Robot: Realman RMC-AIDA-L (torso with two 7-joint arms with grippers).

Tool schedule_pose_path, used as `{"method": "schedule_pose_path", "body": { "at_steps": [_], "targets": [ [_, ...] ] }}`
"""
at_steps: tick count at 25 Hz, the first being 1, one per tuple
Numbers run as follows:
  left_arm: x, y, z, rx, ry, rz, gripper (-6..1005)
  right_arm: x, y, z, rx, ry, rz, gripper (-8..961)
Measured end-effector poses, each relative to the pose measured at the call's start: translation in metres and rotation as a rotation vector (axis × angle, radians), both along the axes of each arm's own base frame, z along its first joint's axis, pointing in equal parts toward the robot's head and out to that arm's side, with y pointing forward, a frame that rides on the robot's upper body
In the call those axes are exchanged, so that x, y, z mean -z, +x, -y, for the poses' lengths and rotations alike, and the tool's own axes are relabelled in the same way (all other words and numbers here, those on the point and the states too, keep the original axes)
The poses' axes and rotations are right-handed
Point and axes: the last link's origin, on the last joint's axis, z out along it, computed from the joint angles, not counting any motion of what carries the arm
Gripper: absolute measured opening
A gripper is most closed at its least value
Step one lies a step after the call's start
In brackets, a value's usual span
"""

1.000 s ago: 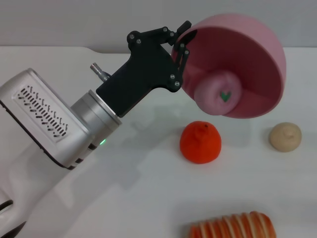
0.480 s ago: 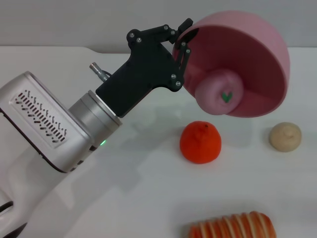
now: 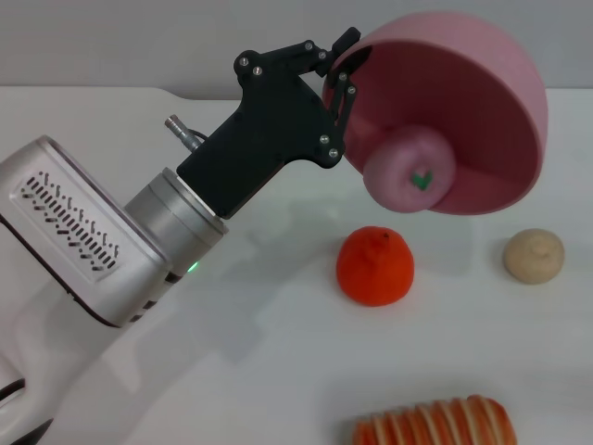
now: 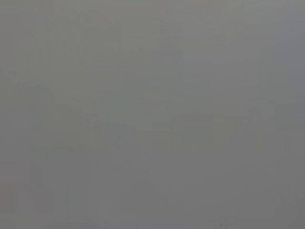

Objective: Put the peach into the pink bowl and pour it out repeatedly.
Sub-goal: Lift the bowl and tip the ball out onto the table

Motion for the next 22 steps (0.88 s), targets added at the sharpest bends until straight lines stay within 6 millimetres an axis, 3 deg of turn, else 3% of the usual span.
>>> {"method": "schedule_pose_path", "body": {
  "at_steps": [14,22],
  "targets": [
    [-0.001,0.002,-0.001,-0.004,0.026,0.012,47,0.0,0.0,-0.003,0.006,0.003,0.013,418],
    [0.005,0.003,-0.014,-0.071,-0.063,0.0,47,0.001,0.0,-0.008,0.017,-0.002,0.013,418]
  ]
}}
